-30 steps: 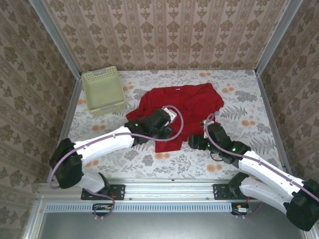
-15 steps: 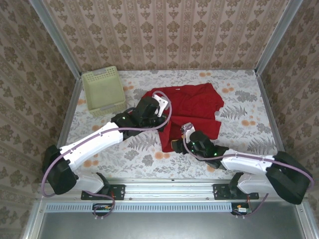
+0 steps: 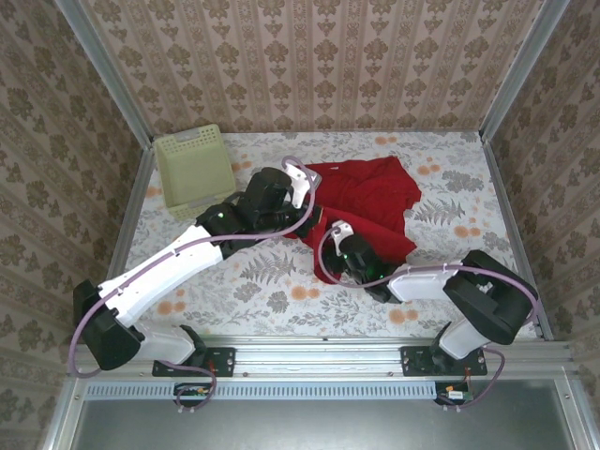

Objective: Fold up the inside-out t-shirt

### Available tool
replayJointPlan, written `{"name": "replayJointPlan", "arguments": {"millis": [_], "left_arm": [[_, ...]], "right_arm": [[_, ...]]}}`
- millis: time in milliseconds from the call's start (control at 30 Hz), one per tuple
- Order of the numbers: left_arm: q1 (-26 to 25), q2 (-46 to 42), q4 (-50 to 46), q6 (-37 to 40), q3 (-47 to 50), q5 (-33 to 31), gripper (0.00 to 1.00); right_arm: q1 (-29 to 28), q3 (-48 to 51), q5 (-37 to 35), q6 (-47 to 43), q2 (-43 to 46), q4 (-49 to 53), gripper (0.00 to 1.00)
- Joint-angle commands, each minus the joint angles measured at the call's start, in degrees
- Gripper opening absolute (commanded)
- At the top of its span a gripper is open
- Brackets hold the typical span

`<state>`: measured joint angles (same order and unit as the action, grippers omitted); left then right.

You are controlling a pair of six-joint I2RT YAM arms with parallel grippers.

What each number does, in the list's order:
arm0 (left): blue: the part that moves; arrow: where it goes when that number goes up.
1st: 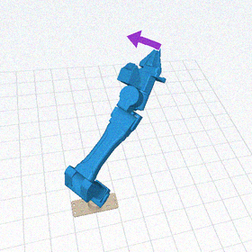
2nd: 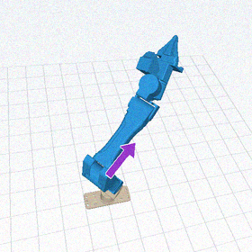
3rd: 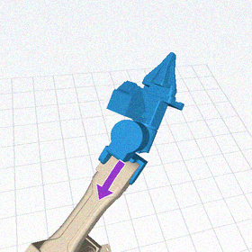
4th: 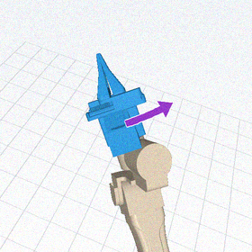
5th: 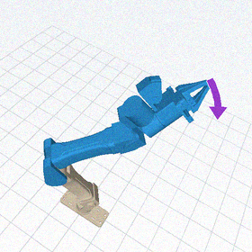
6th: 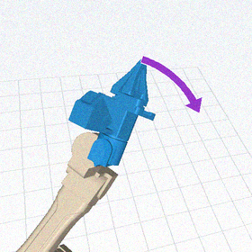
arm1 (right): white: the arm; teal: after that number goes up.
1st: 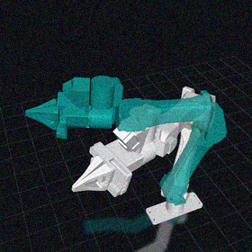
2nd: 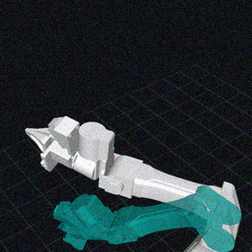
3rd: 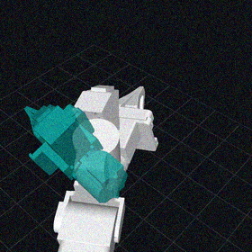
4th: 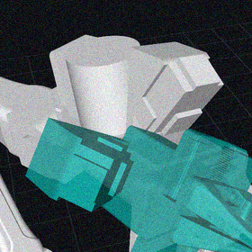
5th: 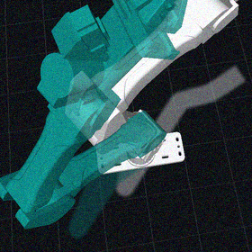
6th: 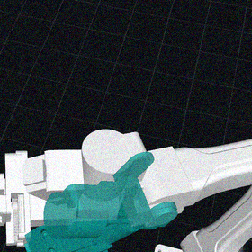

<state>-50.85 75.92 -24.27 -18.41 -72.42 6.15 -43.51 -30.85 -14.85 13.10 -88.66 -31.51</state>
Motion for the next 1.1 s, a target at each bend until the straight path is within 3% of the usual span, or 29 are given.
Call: {"name": "replayJointPlan", "arguments": {"millis": [0,267,367,533,633,733,833,1067], "left_arm": [[0.51,-3.17,-1.32,0.14,-2.46,0.92,0.0],[0.29,-8.73,-2.31,0.49,-7.07,0.55,0.0],[-0.11,-9.91,-2.69,0.83,-10.01,0.7,0.0],[-1.09,-8.83,-4.27,1.58,-14.83,-0.37,0.0],[-2.15,-7.41,-4.25,2.07,-16.46,-0.35,0.0],[-3.85,-5.98,-3.85,2.31,-18.07,-0.67,0.0],[-6.23,-5.1,-3.63,3.02,-19.99,-1.51,0.0],[-10.1,-4.9,-3.97,4.6,-23.46,-4.74,0.0]], "right_arm": [[3.15,-4.45,-0.76,-1.15,-2.81,0.04,0.63],[6.67,-14.52,-1.8,-0.68,-9.34,6.61,0.64],[6.68,-19.07,-5.33,-1.67,-11.69,10.77,0.66],[5.95,-24.06,-9.91,-4.15,-14.97,14.06,0.69],[5.8,-27.58,-8.87,-3.99,-17.01,17.54,0.71],[5.89,-33.97,-8.32,-2.99,-21.34,24.75,0.73],[6.34,-42.35,-9.86,-0.59,-27.0,34.44,0.84],[10.89,-57.59,-10.2,7.45,-35.46,51.51,0.92]]}}
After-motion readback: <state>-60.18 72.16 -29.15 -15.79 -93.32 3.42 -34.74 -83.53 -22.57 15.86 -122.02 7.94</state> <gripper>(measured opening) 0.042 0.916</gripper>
